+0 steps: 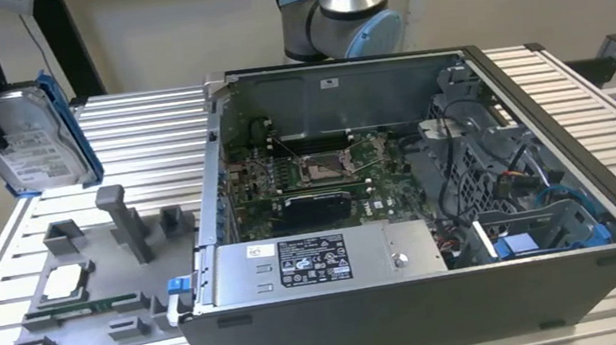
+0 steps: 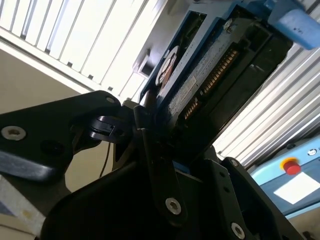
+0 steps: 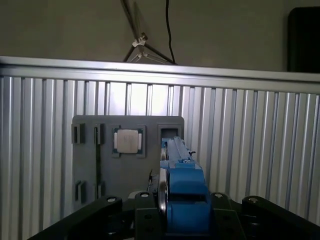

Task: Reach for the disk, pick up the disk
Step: 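Pick up the disk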

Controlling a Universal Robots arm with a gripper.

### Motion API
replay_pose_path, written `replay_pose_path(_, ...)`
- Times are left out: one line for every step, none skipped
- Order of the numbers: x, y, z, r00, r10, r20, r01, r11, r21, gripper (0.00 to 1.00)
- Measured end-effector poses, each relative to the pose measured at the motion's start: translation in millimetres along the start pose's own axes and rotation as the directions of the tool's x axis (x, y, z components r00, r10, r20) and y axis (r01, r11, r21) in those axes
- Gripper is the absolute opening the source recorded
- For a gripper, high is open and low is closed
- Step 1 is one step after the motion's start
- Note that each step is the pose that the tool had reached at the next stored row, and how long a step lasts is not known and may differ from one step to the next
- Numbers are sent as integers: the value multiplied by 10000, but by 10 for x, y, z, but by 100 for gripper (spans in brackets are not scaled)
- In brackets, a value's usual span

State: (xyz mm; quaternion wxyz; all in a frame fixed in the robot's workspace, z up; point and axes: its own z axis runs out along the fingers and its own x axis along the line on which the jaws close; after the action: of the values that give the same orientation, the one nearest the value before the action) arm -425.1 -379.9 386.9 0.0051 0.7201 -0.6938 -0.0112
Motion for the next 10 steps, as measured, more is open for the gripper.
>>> replay_pose_path(0, 0, -10, 10000, 0, 1, 0, 10000, 2, 0)
replay_pose_path(0, 1, -32, 10000, 0, 1, 0, 10000, 2, 0)
replay_pose_path(0, 1, -43, 10000, 0, 1, 0, 10000, 2, 0)
replay_pose_path(0, 1, -54, 10000, 0, 0, 0, 10000, 1, 0)
replay_pose_path(0, 1, -62, 10000, 0, 1, 0, 10000, 1, 0)
replay_pose_path(-1, 2, -69, 10000, 0, 1, 0, 10000, 2, 0)
replay_pose_path(-1, 2, -77, 10000, 0, 1, 0, 10000, 1, 0)
replay_pose_path(-1, 2, -86, 10000, 0, 0, 0, 10000, 0, 0)
replay_pose_path(-1, 2, -94, 10000, 0, 0, 0, 10000, 1, 0)
replay_pose_path(-1, 2, -105, 10000, 0, 0, 0, 10000, -1, 0)
